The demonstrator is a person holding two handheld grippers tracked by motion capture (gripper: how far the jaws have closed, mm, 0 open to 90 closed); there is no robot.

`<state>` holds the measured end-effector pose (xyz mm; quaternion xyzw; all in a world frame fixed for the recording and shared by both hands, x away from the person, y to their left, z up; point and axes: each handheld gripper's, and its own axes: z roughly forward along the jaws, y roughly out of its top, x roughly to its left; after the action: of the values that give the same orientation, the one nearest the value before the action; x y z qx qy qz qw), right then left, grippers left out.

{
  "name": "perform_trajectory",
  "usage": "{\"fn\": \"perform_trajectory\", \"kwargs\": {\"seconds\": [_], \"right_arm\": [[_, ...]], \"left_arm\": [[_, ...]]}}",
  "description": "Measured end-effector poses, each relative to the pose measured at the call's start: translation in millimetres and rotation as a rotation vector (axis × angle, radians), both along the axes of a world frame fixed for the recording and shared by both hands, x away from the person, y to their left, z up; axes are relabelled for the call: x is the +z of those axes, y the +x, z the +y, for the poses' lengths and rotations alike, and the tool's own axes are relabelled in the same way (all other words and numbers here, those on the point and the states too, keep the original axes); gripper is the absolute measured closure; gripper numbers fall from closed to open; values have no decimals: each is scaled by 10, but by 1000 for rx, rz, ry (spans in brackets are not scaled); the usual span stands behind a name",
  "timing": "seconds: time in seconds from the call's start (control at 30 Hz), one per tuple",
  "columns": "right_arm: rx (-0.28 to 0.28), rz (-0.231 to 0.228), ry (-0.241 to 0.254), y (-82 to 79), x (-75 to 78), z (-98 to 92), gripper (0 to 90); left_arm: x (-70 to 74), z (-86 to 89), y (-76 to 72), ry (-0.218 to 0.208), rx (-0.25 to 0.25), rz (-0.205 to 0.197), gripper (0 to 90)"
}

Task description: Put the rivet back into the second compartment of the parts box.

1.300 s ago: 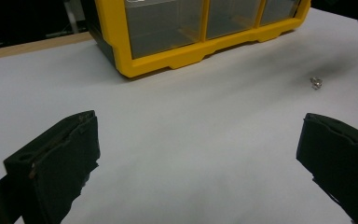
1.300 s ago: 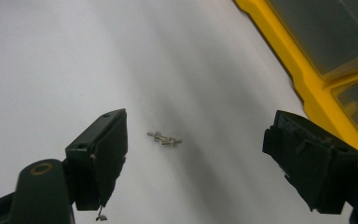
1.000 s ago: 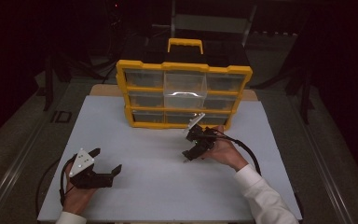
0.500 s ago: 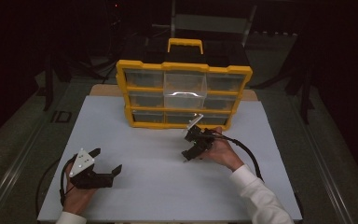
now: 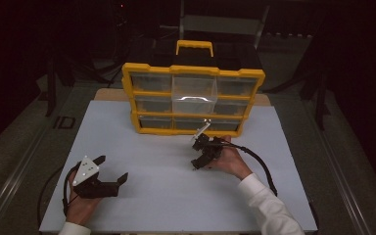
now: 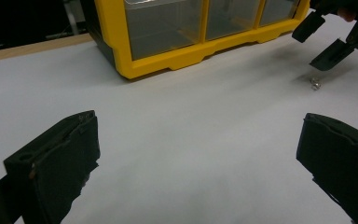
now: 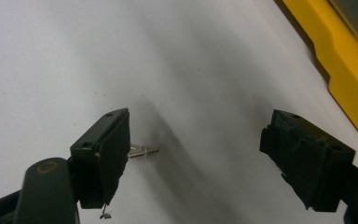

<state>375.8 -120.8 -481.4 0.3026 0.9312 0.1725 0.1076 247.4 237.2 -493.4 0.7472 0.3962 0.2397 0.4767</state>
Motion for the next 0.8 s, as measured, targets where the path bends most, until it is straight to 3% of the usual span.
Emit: {"fn": "perform_trajectory", "kwargs": {"seconds": [0.8], "right_arm": [[11, 27, -45, 15, -150, -5, 250]], "left_arm": [[-1, 3, -2, -1, 2, -1, 2]]}}
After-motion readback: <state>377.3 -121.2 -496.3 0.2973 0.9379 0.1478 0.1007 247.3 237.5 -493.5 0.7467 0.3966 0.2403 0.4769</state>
